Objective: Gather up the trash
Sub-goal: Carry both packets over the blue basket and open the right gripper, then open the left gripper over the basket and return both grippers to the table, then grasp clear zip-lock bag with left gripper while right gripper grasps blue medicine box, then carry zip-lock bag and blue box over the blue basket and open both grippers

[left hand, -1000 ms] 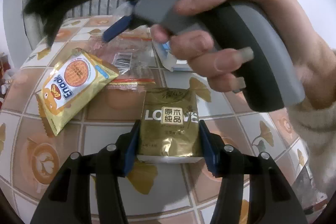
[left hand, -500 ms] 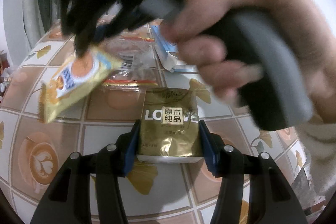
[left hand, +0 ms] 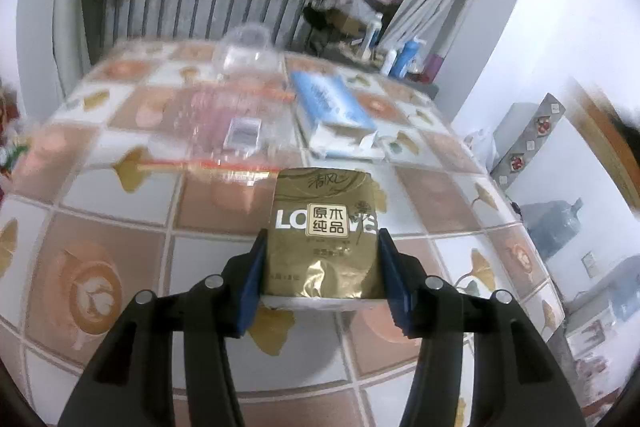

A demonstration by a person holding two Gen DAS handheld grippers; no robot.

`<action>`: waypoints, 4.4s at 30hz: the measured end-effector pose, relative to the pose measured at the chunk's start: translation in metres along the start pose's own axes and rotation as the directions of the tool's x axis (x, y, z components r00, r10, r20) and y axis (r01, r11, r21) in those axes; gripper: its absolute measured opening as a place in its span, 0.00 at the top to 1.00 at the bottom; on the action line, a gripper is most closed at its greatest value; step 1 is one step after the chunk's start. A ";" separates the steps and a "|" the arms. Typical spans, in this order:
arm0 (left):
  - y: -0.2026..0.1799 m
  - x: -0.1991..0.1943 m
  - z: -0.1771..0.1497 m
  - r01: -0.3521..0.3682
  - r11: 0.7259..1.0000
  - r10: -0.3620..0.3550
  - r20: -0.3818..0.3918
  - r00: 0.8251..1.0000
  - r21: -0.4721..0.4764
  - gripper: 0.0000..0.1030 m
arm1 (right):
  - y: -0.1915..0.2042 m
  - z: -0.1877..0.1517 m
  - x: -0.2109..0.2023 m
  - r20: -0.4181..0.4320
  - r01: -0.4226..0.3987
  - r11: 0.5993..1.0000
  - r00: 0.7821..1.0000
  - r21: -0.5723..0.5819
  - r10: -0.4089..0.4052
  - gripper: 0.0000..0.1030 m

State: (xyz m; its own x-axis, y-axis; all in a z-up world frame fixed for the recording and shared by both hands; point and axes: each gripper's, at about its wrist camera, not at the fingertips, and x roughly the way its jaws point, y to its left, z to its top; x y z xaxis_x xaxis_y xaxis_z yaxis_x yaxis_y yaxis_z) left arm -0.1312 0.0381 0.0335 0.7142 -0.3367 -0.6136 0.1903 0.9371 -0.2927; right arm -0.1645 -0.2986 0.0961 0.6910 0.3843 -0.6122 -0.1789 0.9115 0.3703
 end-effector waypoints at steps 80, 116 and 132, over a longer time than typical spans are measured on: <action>0.078 0.118 0.083 -0.182 0.961 0.225 -0.205 0.953 0.208 0.05 | -0.007 0.014 0.140 -0.122 0.023 0.996 0.992 -0.083 -0.033 0.08; 0.071 0.038 0.061 -0.101 0.983 0.101 0.008 0.995 0.155 0.81 | -0.036 0.001 0.086 -0.134 0.158 0.978 0.975 -0.137 -0.177 0.31; -0.066 -0.024 0.016 0.131 0.955 -0.168 0.125 0.978 0.265 0.81 | -0.278 -0.282 -0.064 -0.351 0.484 0.664 0.874 0.571 -0.335 0.30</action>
State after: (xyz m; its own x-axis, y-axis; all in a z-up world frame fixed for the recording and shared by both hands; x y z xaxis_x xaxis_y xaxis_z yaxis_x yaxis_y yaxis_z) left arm -0.1503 -0.0143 0.0795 0.7506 -0.4754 -0.4590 0.4533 0.8758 -0.1658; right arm -0.3562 -0.5355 -0.1649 0.4179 0.0820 -0.9048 0.6152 0.7073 0.3483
